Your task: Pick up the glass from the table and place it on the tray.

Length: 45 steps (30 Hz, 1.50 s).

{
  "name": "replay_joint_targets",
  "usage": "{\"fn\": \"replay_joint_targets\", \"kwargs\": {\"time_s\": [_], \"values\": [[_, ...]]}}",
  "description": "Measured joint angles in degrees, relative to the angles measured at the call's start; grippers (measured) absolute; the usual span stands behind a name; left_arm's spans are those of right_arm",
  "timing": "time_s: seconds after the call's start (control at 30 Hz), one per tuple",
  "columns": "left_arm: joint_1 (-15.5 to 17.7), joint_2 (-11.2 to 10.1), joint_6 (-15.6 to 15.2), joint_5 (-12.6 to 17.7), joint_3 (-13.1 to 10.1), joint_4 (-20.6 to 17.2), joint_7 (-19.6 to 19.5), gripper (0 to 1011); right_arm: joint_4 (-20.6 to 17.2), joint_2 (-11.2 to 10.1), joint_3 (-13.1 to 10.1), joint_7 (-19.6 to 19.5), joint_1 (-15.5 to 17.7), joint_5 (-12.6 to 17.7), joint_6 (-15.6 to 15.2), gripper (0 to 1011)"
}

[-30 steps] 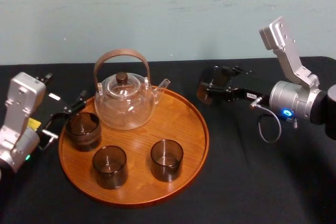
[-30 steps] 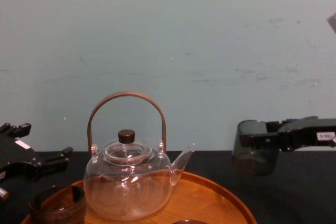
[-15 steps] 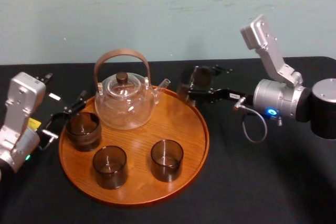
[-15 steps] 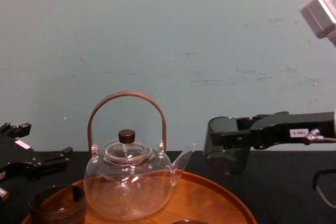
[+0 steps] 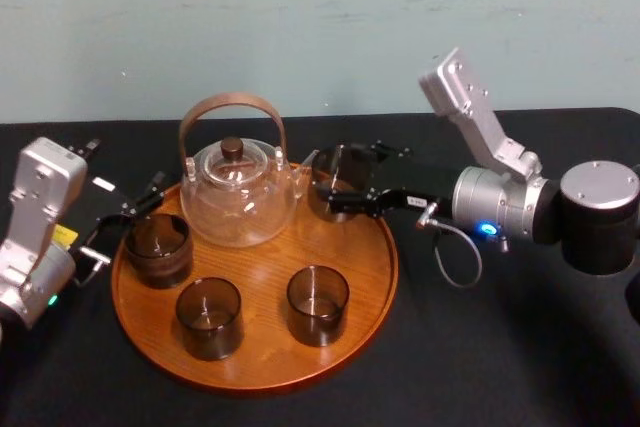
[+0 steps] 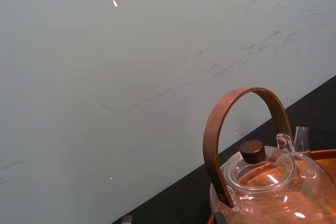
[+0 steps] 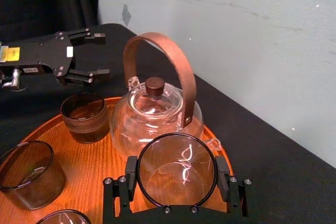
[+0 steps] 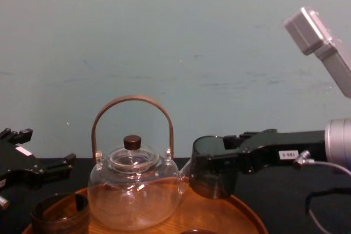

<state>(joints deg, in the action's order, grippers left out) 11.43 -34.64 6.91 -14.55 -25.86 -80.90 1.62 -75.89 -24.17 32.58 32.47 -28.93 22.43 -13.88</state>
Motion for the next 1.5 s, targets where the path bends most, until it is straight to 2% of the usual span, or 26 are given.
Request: {"fn": "replay_joint_targets", "kwargs": {"time_s": [0.7, 1.13, 1.5], "values": [[0.0, 0.0, 0.0, 0.0, 0.0, 0.0, 0.0, 1001, 6.0, 2.3, 2.3, 0.6, -0.9, -3.0, 3.4, 900], [0.0, 0.0, 0.0, 0.0, 0.0, 0.0, 0.0, 1001, 8.5, 3.1, 2.5, 0.6, -0.9, -5.1, 4.6, 900], [0.0, 0.0, 0.0, 0.0, 0.0, 0.0, 0.0, 1001, 9.1, 3.3, 2.2, 0.6, -0.5, -6.3, 4.6, 901]]}}
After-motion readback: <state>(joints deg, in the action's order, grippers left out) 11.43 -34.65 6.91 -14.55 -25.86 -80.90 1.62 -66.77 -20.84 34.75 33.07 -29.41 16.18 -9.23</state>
